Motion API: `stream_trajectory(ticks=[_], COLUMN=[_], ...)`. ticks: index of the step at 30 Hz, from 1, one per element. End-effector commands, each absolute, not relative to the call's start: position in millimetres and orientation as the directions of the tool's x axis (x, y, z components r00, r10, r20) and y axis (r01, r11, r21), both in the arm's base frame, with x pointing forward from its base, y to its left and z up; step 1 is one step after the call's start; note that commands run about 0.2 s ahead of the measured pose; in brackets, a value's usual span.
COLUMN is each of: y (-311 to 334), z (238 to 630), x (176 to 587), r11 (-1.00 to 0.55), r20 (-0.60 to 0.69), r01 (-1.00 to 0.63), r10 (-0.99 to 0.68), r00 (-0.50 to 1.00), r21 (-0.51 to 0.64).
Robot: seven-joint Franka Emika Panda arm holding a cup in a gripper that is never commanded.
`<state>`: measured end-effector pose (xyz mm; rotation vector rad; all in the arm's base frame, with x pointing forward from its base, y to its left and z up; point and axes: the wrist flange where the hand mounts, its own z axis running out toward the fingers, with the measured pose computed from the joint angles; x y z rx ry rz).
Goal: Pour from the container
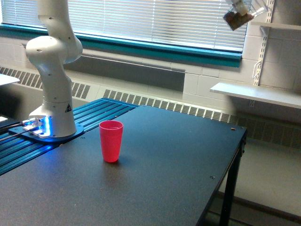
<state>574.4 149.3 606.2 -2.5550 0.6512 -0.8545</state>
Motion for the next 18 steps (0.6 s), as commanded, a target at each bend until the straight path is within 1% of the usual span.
stream_trajectory(ticks=[1, 3, 9, 18], y=[146.1, 146.5, 143.7, 139.3], z=[542.6, 532.8, 480.6, 472.4], x=[570.2, 568.3, 554.6, 550.1], r11=[-0.784, -0.775, -0.764, -0.747], r20=[0.346, 0.329, 0.265, 0.273], r01=[-0.440, -0.459, -0.528, -0.567], r10=[-0.599, -0.611, -0.632, -0.659], r00=[0.722, 0.720, 0.728, 0.701], r21=[-0.439, -0.434, -0.371, -0.348])
